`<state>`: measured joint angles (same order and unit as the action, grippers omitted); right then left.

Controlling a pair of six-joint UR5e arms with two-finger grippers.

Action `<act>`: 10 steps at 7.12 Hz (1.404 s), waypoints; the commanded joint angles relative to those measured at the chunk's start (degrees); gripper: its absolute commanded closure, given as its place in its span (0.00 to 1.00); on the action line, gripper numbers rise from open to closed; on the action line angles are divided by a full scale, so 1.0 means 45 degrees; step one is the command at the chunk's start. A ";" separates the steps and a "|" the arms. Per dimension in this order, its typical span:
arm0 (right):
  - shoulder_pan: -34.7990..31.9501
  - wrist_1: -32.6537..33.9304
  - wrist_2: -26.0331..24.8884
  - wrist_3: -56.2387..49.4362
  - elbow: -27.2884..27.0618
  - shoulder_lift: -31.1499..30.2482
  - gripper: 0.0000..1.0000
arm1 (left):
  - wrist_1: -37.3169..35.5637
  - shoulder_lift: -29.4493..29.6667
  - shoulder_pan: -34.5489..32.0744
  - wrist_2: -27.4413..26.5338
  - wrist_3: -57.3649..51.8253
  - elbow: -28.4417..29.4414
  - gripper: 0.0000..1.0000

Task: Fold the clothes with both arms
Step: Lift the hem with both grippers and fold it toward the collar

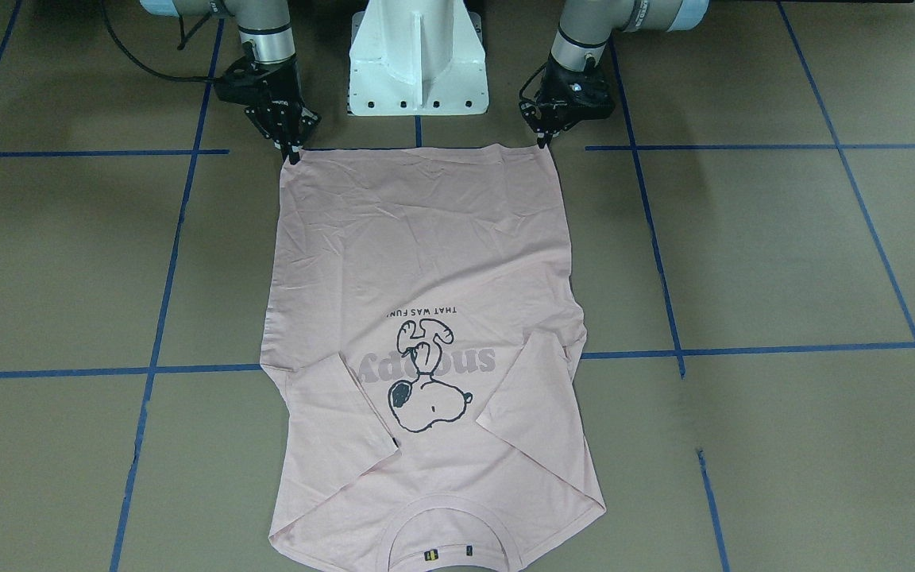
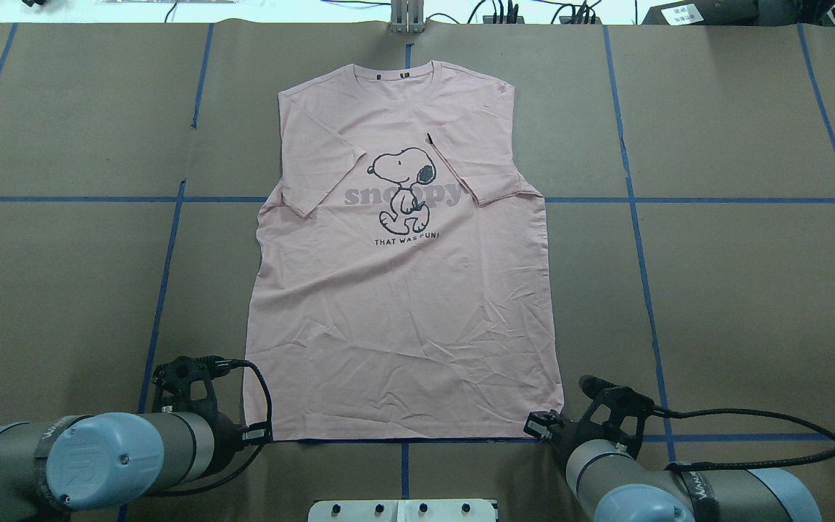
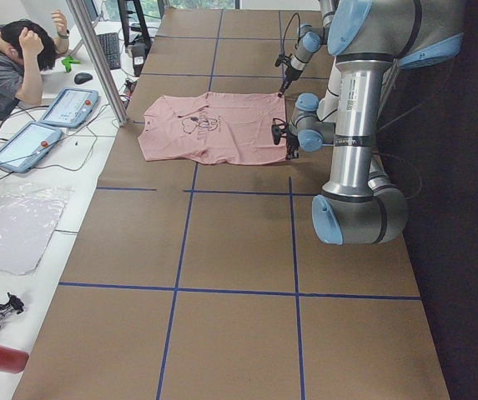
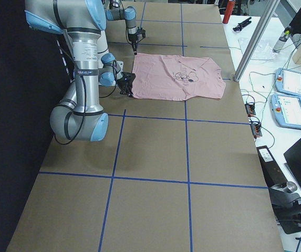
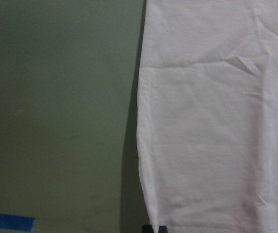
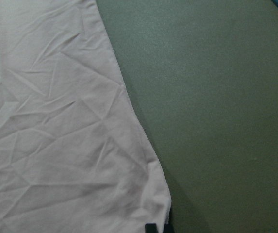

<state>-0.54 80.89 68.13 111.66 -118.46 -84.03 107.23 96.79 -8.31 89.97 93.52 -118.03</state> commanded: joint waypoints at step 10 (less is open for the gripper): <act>-0.3954 0.9121 0.4117 -0.4393 -0.5134 0.4821 1.00 | -0.8711 0.4484 -0.4353 0.3893 -0.4579 -0.4526 1.00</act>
<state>-14.17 123.96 86.45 96.77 -147.14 -64.90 68.10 115.75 -22.70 107.23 79.37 -144.20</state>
